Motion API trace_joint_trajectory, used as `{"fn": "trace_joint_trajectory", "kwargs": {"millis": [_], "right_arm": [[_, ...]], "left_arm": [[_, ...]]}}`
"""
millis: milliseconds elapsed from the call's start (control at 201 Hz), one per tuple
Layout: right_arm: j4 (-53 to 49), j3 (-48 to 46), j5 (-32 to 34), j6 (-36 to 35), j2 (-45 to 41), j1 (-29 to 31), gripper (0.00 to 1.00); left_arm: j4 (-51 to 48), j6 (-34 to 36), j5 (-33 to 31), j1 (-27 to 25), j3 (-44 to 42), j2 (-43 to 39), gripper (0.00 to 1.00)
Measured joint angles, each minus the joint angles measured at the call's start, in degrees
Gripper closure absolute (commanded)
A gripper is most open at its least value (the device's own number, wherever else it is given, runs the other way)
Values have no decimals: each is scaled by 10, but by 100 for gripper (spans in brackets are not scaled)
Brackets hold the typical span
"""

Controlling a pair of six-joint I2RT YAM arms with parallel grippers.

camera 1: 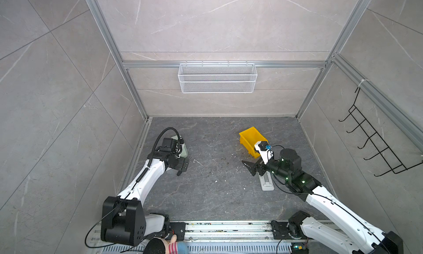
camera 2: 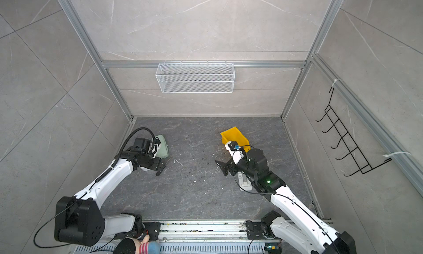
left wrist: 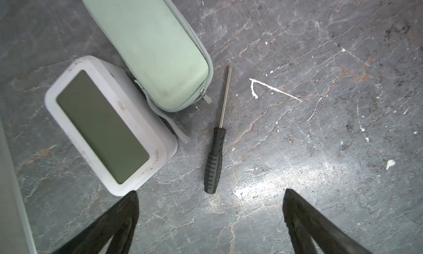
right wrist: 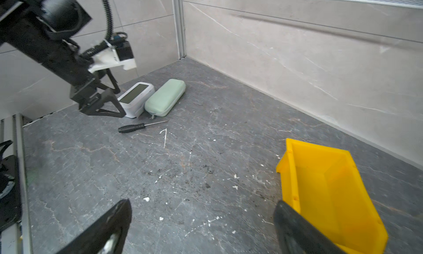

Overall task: Put the screwdriver in the bin
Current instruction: 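Move the left gripper over the screwdriver while the right arm reaches inward, then lower the left gripper and close it on the screwdriver handle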

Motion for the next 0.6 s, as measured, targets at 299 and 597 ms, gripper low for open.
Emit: {"fn": "trace_joint_trajectory", "kwargs": {"millis": [299, 597], "right_arm": [[10, 16, 31, -2, 67, 110, 1], [29, 28, 63, 0, 110, 167, 1]], "left_arm": [[-30, -2, -11, -15, 76, 138, 20], [-63, -7, -33, -39, 160, 257, 40]]}}
